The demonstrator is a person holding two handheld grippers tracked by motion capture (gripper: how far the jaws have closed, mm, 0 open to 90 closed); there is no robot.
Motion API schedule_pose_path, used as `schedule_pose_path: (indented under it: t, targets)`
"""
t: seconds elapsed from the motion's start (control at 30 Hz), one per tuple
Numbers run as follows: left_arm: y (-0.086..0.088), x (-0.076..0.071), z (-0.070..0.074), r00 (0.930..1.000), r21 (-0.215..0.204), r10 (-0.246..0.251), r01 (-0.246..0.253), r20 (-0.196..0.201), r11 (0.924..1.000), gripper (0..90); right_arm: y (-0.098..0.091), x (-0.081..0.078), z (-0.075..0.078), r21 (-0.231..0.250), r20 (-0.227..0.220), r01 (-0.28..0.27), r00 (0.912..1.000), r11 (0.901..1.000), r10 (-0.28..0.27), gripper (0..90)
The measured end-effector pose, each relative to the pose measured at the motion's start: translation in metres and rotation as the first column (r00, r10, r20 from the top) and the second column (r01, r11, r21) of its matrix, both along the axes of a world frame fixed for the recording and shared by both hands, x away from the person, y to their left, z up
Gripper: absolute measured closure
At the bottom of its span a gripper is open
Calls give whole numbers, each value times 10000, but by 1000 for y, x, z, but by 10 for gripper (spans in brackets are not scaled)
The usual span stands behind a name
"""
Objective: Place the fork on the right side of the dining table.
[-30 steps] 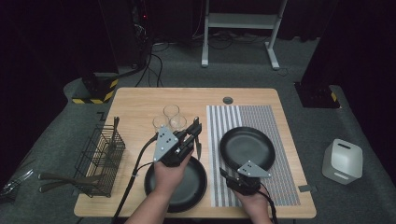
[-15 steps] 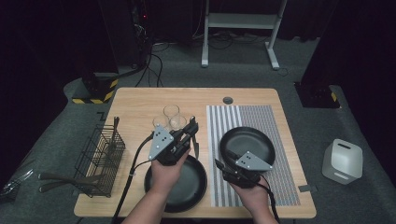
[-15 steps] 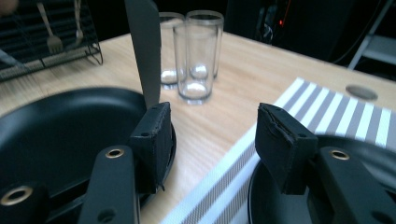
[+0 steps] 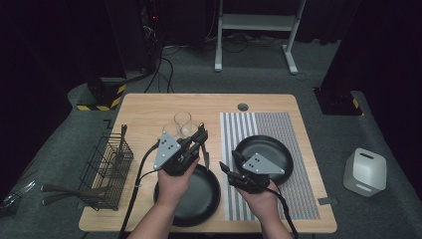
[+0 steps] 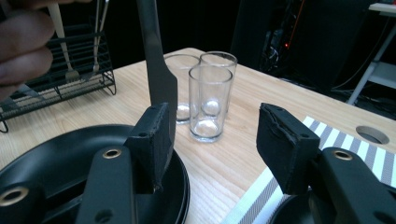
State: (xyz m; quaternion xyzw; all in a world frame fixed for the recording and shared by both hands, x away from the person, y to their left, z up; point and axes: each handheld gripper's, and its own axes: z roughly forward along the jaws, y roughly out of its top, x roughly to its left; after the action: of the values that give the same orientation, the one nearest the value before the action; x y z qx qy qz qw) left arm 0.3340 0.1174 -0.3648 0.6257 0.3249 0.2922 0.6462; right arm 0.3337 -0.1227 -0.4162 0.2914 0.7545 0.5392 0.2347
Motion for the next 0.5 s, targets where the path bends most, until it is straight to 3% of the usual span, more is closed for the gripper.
schedule_pose_path:
  t: [0.33, 0.5]
  targets:
    - [-9, -3, -3, 9998, -148, -155, 157, 130, 9998, 831, -10, -4, -6, 571, -59, -72, 10000, 9983, 76, 435]
    - [-13, -3, -5, 9997, -115, -228, 229, 99, 9997, 831, -14, -7, -5, 468, 77, 3, 10000, 9989, -6, 436]
